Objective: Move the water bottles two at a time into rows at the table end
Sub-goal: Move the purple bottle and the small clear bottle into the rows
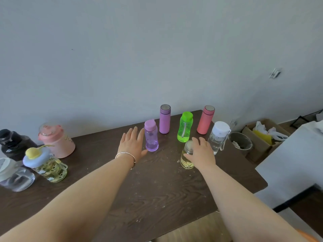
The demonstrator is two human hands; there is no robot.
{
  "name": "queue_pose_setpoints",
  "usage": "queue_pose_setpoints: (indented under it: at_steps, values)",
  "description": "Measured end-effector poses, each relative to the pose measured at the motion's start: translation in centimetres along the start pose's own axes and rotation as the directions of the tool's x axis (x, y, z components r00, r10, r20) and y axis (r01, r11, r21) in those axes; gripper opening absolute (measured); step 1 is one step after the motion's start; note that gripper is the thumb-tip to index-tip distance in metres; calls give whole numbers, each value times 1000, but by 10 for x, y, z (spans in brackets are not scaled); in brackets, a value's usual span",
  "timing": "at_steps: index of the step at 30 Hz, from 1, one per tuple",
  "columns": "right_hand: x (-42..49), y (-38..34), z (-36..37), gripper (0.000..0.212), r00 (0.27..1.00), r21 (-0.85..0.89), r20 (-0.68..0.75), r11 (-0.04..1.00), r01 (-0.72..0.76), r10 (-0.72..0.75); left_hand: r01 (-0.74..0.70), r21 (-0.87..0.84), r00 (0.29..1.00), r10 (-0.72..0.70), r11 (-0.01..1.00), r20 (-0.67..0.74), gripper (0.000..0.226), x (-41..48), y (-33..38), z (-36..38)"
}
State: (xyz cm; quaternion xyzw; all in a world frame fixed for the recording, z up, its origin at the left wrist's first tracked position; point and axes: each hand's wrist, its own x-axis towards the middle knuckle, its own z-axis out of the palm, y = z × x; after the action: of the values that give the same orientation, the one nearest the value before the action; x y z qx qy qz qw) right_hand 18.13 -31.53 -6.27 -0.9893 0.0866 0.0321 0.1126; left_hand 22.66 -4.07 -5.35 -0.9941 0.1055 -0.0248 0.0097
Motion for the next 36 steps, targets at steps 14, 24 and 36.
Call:
queue_pose_setpoints:
  at_steps: [14, 24, 36]
  values:
    - [44, 15, 53, 106, 961, 484, 132, 830, -276, 242, 332, -566, 943, -258, 754, 210, 99, 113, 19, 55]
    - [45, 18, 60, 87, 967, 487, 79, 837, -248, 241, 355, -757, 927, -310, 549, 210, 81, 110, 18, 72]
    - [28, 7, 38, 80, 989, 495, 54, 856, -149, 140, 369, -779, 911, -361, 507, 197, 79, 57, 7, 46]
